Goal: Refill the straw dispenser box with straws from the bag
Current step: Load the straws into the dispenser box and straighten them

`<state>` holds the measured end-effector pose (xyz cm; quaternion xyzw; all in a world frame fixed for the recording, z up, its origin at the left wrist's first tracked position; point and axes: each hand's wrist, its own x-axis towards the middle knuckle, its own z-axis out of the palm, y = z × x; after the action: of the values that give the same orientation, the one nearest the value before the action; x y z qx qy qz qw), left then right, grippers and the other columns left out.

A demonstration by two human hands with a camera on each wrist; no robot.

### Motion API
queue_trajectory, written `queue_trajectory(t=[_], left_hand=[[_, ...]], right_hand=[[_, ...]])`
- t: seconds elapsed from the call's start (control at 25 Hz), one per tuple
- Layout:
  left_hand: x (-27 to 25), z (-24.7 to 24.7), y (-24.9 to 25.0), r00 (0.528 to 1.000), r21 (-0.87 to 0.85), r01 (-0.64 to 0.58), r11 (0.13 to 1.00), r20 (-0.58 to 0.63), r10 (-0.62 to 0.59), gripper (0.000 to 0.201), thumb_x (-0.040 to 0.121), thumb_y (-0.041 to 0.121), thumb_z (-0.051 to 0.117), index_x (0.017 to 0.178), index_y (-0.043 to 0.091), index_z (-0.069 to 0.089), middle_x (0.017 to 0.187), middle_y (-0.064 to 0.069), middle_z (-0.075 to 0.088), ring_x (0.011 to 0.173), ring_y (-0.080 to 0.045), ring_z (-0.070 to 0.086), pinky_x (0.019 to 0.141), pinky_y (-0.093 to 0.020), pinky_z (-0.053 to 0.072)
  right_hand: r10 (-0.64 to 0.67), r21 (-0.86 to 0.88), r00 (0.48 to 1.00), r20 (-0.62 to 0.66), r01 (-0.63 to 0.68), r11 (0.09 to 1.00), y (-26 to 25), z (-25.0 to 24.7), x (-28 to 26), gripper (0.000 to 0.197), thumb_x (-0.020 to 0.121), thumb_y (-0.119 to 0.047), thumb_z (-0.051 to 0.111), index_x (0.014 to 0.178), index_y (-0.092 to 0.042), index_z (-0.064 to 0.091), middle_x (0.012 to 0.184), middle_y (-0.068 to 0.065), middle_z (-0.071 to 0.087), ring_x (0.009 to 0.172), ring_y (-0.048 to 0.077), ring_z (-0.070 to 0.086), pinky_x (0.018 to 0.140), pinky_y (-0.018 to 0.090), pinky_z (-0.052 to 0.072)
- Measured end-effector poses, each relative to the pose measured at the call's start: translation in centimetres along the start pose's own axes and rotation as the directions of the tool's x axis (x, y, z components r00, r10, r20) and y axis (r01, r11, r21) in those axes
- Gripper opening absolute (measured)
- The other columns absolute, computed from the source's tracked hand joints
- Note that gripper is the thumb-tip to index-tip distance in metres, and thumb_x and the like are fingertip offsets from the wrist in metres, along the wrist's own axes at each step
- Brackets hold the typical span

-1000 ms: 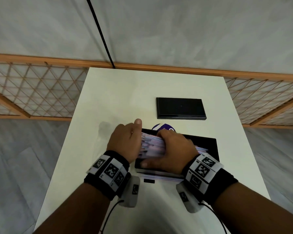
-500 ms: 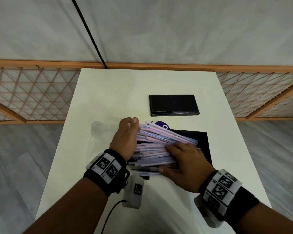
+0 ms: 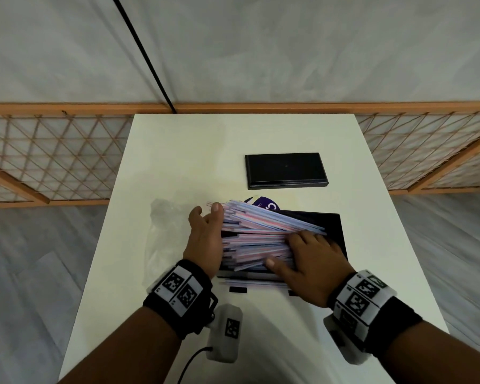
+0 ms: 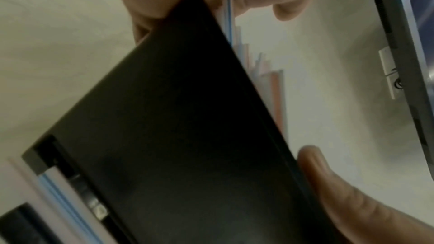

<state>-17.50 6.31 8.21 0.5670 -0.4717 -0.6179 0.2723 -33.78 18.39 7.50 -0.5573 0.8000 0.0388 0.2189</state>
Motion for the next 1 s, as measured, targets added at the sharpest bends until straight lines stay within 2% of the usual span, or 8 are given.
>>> queue_trajectory(t=[0.12,0.2,0.28,0.4,0.52,0.76,0.88,1.0], left_hand=[[0.1,-0.1,0.3,0.998,0.02,-0.013,1.0,-0.057,0.014,0.071,0.096,0.062,0.043,0.147,0.015,0.029,0.122,0.002,0.058,0.111,-0.02,0.057,0.105,-0.044,0.044],[0.4,-0.2,0.4,0.997,0.046,-0.014,0.999,-0.077,0.018,0.055,0.103,0.047,0.042,0.147,0.017,0.028,0.122,0.002,0.056,0.108,-0.02,0.054,0.101,-0.04,0.043],[0.4,-0.2,0.4,0.998,0.083,-0.009,0.997,-0.058,0.014,0.056,0.103,0.046,0.042,0.149,0.017,0.027,0.126,0.001,0.053,0.107,-0.019,0.053,0.096,-0.036,0.041],[0.5,-0.3,-0.2,0.998,0.081,-0.027,0.996,-0.055,0.032,0.059,0.102,0.048,0.044,0.149,0.018,0.027,0.129,0.001,0.054,0.112,-0.019,0.054,0.101,-0.037,0.043],[0.6,-0.2,-0.5,0.998,0.095,-0.039,0.995,-0.042,0.043,0.06,0.101,0.047,0.045,0.15,0.018,0.026,0.122,0.006,0.056,0.11,-0.017,0.056,0.098,-0.034,0.043],[0.4,-0.1,-0.1,0.998,0.12,-0.057,0.991,-0.034,0.061,0.057,0.103,0.045,0.042,0.15,0.018,0.026,0.121,0.005,0.051,0.107,-0.016,0.053,0.092,-0.029,0.038],[0.2,-0.1,0.2,0.996,0.095,-0.073,0.993,-0.046,0.077,0.056,0.103,0.045,0.042,0.151,0.019,0.026,0.119,0.005,0.051,0.108,-0.017,0.053,0.101,-0.036,0.043],[0.3,0.0,0.4,0.991,0.04,-0.117,0.992,-0.063,0.12,0.055,0.103,0.042,0.044,0.15,0.018,0.027,0.131,0.001,0.052,0.115,-0.019,0.056,0.102,-0.037,0.045]], right_hand=[[-0.027,0.033,0.998,-0.057,0.029,0.999,-0.5,-0.2,0.6,0.079,0.074,-0.086,0.016,0.125,-0.032,0.046,0.125,-0.006,0.054,0.119,0.024,0.049,0.101,0.044,0.038],[-0.074,0.047,0.996,-0.055,0.076,0.996,-0.8,-0.4,1.0,0.079,0.075,-0.083,0.019,0.132,-0.035,0.045,0.13,-0.009,0.052,0.121,0.022,0.047,0.103,0.042,0.038],[-0.103,0.046,0.995,-0.001,0.103,0.994,-0.9,-0.4,1.3,0.082,0.075,-0.082,0.016,0.14,-0.037,0.04,0.136,-0.009,0.049,0.126,0.023,0.045,0.106,0.041,0.035],[-0.066,-0.017,0.998,0.017,0.066,0.998,-0.8,-0.1,1.7,0.086,0.073,-0.084,0.009,0.133,-0.036,0.048,0.13,-0.007,0.051,0.125,0.024,0.046,0.107,0.043,0.034],[-0.029,-0.01,0.998,0.058,0.029,1.0,-0.7,0.1,1.9,0.101,0.065,-0.094,0.002,0.135,-0.035,0.045,0.138,-0.008,0.05,0.13,0.022,0.045,0.11,0.046,0.032],[-0.033,0.015,0.991,0.129,0.031,0.999,-0.4,0.0,2.8,0.1,0.063,-0.098,0.007,0.139,-0.042,0.04,0.143,-0.013,0.049,0.134,0.019,0.043,0.113,0.05,0.03],[-0.014,0.027,0.985,0.173,0.009,1.0,-0.8,-0.4,3.1,0.097,0.062,-0.099,0.013,0.138,-0.046,0.04,0.143,-0.011,0.046,0.137,0.023,0.037,0.113,0.054,0.025],[-0.029,0.049,0.992,0.122,0.023,0.999,-1.4,-0.6,2.9,0.089,0.063,-0.094,0.02,0.129,-0.04,0.045,0.136,-0.011,0.053,0.131,0.022,0.045,0.11,0.052,0.027]])
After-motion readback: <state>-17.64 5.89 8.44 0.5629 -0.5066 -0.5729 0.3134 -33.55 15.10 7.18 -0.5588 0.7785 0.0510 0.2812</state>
